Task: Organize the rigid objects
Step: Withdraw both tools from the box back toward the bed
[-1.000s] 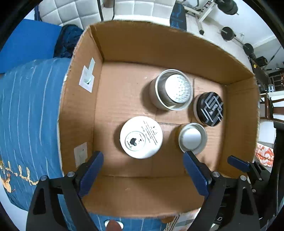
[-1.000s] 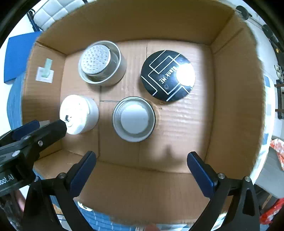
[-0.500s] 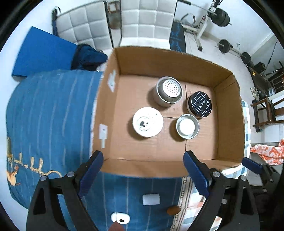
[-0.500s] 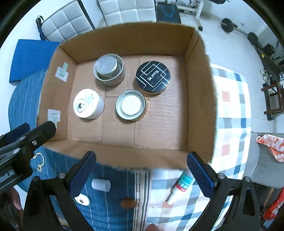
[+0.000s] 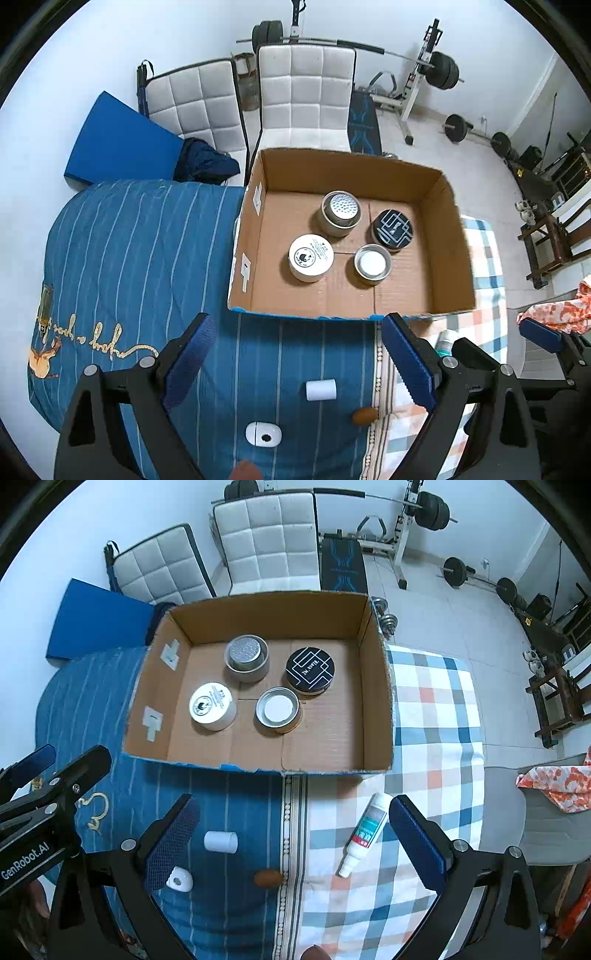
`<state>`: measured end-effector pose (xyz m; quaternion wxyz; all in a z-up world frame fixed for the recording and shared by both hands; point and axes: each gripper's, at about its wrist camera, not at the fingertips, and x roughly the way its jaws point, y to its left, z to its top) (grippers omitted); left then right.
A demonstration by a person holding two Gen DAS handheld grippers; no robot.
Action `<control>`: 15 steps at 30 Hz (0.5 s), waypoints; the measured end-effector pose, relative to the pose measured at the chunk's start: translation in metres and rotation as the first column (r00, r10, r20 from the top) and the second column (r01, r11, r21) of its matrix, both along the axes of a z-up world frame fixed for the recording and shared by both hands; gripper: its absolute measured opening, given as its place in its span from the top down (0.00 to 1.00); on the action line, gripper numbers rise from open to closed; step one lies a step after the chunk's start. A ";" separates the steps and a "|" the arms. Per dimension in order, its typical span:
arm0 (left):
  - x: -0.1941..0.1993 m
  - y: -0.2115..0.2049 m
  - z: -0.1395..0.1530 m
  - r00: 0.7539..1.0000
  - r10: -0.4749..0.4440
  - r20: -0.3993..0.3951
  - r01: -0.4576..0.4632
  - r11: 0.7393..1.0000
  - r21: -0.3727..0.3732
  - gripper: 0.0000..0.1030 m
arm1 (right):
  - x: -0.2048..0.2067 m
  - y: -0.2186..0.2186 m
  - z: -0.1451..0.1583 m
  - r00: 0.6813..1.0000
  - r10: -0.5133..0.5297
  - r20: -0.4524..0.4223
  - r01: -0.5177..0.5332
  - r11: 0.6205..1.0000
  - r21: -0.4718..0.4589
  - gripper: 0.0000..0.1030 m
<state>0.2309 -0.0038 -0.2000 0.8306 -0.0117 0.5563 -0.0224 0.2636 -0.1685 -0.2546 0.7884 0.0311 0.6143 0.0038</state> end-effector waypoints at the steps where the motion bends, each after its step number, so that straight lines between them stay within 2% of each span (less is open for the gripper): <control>1: -0.004 0.000 0.005 1.000 -0.002 0.008 0.002 1.000 -0.001 0.10 | -0.005 0.000 0.005 1.000 0.001 0.009 -0.001 1.000 0.004 0.00; 10: -0.032 0.004 0.033 0.998 0.007 0.058 -0.006 1.000 -0.020 0.10 | -0.032 -0.004 0.035 0.998 -0.012 0.060 0.009 0.999 0.044 0.00; 13: -0.042 0.015 0.025 0.999 0.032 0.033 -0.031 0.999 -0.024 0.10 | -0.043 -0.013 0.027 0.999 -0.029 0.036 0.027 0.998 0.060 0.00; 15: -0.053 0.029 0.006 0.998 0.066 -0.016 -0.066 0.997 -0.031 0.10 | -0.052 -0.020 0.014 0.999 -0.037 0.000 0.037 0.997 0.062 0.00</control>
